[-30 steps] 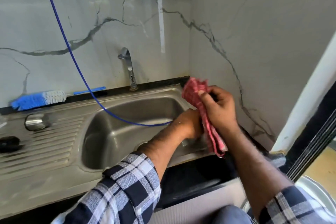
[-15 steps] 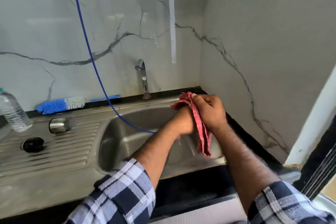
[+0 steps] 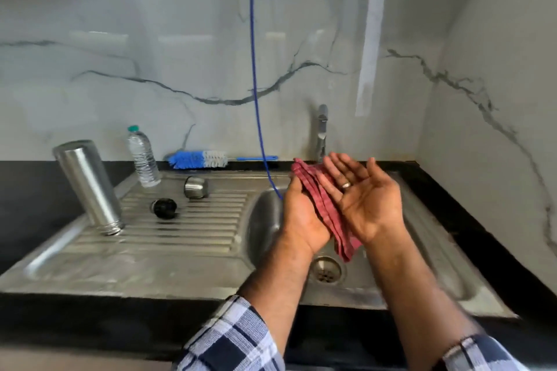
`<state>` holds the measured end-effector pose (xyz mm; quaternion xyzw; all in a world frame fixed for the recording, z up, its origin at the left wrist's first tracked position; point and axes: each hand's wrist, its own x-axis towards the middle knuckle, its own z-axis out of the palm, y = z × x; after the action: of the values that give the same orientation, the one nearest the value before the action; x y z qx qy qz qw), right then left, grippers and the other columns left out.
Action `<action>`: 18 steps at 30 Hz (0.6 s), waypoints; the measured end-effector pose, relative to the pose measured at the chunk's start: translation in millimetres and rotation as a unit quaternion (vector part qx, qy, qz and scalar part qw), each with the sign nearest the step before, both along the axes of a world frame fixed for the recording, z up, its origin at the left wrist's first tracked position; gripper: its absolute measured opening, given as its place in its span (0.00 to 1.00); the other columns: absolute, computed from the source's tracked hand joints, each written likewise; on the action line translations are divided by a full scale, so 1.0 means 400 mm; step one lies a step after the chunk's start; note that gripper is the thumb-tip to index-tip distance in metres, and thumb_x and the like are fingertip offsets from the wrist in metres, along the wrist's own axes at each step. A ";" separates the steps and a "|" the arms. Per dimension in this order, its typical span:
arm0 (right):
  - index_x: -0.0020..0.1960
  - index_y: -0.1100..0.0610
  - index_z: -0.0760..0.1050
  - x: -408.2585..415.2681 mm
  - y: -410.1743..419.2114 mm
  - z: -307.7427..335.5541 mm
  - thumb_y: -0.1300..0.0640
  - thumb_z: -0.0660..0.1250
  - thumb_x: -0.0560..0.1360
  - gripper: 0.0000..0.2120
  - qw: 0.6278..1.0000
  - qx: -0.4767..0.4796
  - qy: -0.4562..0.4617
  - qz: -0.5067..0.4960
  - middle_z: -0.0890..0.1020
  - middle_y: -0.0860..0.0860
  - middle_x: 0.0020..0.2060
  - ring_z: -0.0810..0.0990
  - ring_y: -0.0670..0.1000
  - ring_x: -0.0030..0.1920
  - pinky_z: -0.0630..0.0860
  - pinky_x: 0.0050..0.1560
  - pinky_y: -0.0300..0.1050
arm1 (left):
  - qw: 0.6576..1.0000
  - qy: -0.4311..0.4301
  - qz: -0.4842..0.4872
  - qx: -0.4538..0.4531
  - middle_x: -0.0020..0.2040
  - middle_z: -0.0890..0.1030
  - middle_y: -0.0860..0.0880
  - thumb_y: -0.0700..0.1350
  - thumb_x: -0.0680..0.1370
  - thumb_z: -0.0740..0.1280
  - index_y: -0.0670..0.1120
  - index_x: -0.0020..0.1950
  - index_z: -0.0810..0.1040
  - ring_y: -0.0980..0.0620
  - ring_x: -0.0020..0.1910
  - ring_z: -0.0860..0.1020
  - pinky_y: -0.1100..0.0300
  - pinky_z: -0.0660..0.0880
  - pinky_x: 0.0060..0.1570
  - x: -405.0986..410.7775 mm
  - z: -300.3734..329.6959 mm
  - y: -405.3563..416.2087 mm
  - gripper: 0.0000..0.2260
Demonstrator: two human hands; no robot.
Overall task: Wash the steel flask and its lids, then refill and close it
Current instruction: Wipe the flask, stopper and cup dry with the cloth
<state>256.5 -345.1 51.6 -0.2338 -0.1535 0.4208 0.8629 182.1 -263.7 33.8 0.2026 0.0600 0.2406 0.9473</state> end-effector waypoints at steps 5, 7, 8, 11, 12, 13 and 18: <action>0.59 0.62 0.81 -0.099 0.109 -0.008 0.59 0.61 0.86 0.12 0.971 -0.174 -0.156 0.044 0.88 0.59 0.56 0.89 0.53 0.54 0.87 0.43 0.47 | 0.996 0.049 0.037 0.069 0.45 0.84 0.43 0.79 0.72 0.61 0.43 0.50 0.83 0.47 0.39 0.85 0.60 0.80 0.35 -0.141 0.011 0.108 0.38; 0.53 0.59 0.82 -0.133 0.160 -0.022 0.63 0.69 0.81 0.03 0.922 -0.248 -0.285 -0.089 0.88 0.60 0.48 0.88 0.51 0.43 0.84 0.36 0.44 | 0.987 0.072 0.056 0.129 0.49 0.84 0.40 0.70 0.74 0.68 0.41 0.49 0.85 0.43 0.46 0.84 0.51 0.81 0.49 -0.189 0.010 0.142 0.31; 0.52 0.55 0.81 -0.148 0.186 -0.027 0.61 0.75 0.78 0.05 0.869 -0.283 -0.367 -0.176 0.88 0.58 0.47 0.87 0.50 0.41 0.83 0.39 0.45 | 0.986 0.083 0.071 0.129 0.51 0.84 0.39 0.64 0.76 0.69 0.40 0.53 0.86 0.42 0.48 0.84 0.48 0.79 0.56 -0.213 0.015 0.163 0.27; 0.54 0.52 0.82 -0.179 0.236 -0.043 0.53 0.83 0.72 0.15 0.794 -0.295 -0.492 -0.198 0.86 0.50 0.47 0.84 0.47 0.43 0.81 0.47 0.45 | 0.976 0.128 0.135 0.115 0.51 0.85 0.37 0.59 0.81 0.64 0.37 0.62 0.83 0.41 0.47 0.83 0.45 0.77 0.62 -0.264 0.035 0.238 0.25; 0.54 0.56 0.83 -0.193 0.245 -0.041 0.57 0.81 0.73 0.12 0.834 -0.259 -0.470 -0.132 0.86 0.50 0.43 0.83 0.46 0.41 0.81 0.45 0.43 | 0.971 0.143 0.148 0.121 0.48 0.85 0.38 0.58 0.83 0.63 0.39 0.58 0.84 0.40 0.45 0.83 0.47 0.78 0.56 -0.285 0.053 0.258 0.23; 0.52 0.60 0.83 -0.208 0.259 -0.046 0.62 0.79 0.75 0.08 0.859 -0.233 -0.452 -0.061 0.86 0.50 0.39 0.82 0.46 0.37 0.79 0.41 0.39 | 0.965 0.157 0.164 0.131 0.46 0.85 0.38 0.58 0.84 0.63 0.41 0.55 0.85 0.41 0.43 0.83 0.48 0.78 0.51 -0.310 0.064 0.290 0.21; 0.48 0.57 0.82 -0.248 0.330 -0.037 0.63 0.74 0.72 0.05 0.889 -0.167 -0.425 0.030 0.86 0.49 0.41 0.82 0.45 0.43 0.74 0.51 0.46 | 0.938 0.241 0.187 0.167 0.44 0.88 0.44 0.55 0.83 0.68 0.44 0.55 0.85 0.47 0.39 0.86 0.52 0.81 0.47 -0.421 0.080 0.400 0.15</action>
<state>157.2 -213.3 36.7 -0.5265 -0.4399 0.3267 0.6500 13.8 -103.7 65.6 0.3945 0.2819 0.3643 0.7951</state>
